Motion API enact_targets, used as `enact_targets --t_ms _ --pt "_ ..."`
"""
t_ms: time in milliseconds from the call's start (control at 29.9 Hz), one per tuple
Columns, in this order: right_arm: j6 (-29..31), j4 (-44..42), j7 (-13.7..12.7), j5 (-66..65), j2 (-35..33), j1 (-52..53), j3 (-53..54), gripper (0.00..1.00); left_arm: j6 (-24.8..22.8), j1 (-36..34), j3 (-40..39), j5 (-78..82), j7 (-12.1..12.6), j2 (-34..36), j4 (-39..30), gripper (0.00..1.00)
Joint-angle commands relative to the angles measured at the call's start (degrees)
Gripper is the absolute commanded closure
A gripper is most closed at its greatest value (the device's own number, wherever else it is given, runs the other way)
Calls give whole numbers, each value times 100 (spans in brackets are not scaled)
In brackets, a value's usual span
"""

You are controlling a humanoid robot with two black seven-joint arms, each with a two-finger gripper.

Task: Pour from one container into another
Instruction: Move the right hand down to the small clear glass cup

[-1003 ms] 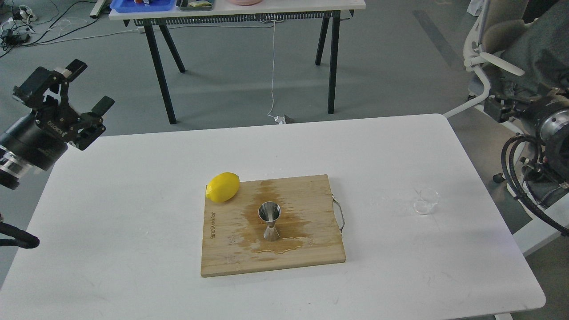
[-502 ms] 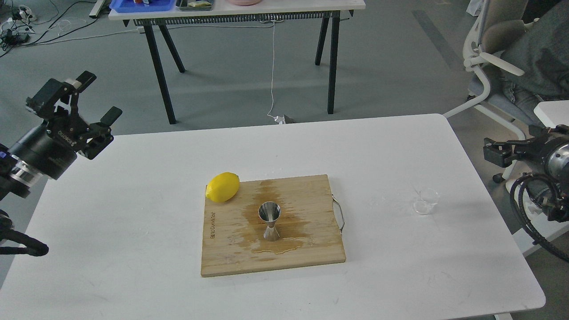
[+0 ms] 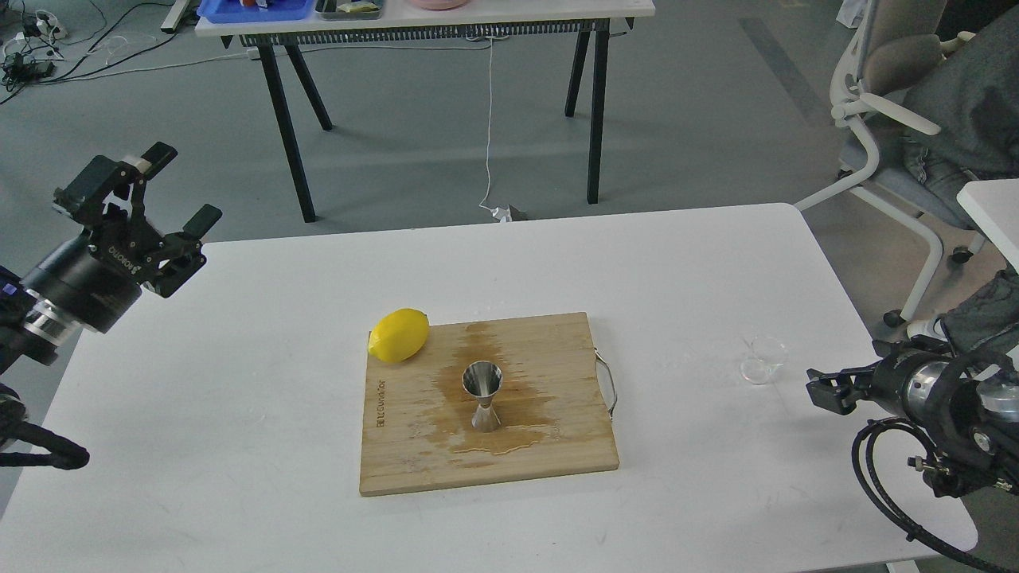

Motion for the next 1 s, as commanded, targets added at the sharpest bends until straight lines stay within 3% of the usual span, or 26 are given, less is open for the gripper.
enact_targets --t_ms 0,201,970 --pt "0 -201 -23 -345 404 -33 0 3 0 20 0 -1 0 8 8 1" --pt "0 -395 -32 -644 827 -33 -97 3 0 108 0 -1 0 8 61 1" --pt "0 -817 3 -838 1055 362 9 3 0 178 9 -1 0 0 123 1"
